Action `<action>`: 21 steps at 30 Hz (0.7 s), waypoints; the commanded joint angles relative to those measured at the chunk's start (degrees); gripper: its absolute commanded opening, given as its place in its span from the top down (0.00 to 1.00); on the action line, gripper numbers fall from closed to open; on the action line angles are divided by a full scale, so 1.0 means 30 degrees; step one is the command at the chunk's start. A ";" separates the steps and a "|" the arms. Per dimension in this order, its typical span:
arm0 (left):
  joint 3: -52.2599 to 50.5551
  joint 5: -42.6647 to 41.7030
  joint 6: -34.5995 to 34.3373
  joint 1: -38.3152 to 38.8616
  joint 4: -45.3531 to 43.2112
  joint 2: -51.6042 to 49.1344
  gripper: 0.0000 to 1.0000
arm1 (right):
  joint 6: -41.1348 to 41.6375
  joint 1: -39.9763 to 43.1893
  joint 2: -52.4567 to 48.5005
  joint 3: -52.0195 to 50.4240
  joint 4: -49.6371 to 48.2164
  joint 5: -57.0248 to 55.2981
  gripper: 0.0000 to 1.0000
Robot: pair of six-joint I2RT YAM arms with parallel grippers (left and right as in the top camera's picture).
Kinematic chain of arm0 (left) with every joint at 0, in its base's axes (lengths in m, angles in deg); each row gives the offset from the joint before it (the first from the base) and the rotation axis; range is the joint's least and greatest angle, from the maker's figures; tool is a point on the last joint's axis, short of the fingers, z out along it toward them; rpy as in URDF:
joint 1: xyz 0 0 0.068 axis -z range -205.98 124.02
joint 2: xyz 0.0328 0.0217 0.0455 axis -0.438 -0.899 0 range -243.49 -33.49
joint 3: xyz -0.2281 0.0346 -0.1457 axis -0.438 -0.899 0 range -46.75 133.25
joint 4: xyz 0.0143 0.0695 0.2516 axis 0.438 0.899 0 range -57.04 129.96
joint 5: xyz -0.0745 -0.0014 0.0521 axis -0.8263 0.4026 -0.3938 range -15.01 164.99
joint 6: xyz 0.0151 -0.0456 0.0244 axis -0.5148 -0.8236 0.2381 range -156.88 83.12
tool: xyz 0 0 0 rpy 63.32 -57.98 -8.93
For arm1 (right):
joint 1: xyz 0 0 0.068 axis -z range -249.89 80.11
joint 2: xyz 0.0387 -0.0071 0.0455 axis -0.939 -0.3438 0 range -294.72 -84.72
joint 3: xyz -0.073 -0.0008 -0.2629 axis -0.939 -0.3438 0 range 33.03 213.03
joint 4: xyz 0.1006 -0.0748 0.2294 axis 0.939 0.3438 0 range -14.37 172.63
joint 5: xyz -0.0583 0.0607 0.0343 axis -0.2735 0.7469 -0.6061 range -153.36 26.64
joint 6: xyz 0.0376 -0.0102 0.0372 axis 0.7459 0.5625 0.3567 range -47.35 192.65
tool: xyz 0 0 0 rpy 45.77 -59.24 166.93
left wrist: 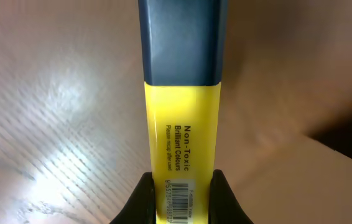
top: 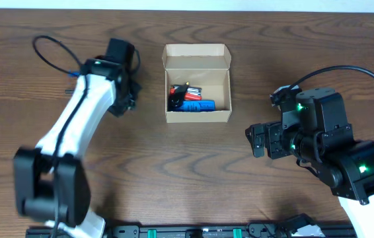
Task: Pack container
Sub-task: 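Carry the highlighter over the box and drop it inside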
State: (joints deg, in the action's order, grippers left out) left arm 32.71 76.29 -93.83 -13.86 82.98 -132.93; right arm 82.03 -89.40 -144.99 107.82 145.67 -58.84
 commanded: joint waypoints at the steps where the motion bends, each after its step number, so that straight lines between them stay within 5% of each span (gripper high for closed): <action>1: 0.0736 0.0692 0.3089 0.0816 -0.0124 0.1632 0.94 | -0.0233 0.0117 0.0000 -0.0044 0.0015 0.0007 0.01; 9: 0.2113 -0.1399 0.8072 0.4444 -0.2266 0.2463 0.94 | -0.0233 0.0117 0.0000 -0.0044 0.0022 0.0007 0.01; 21: 0.4634 -0.2608 0.9763 0.8087 -0.3723 -0.0313 0.94 | -0.0233 0.0117 0.0000 -0.0044 0.0015 0.0007 0.01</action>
State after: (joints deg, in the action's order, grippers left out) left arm 43.31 69.30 -67.82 8.81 70.82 -129.63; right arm 82.03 -89.40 -144.99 107.80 145.67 -58.82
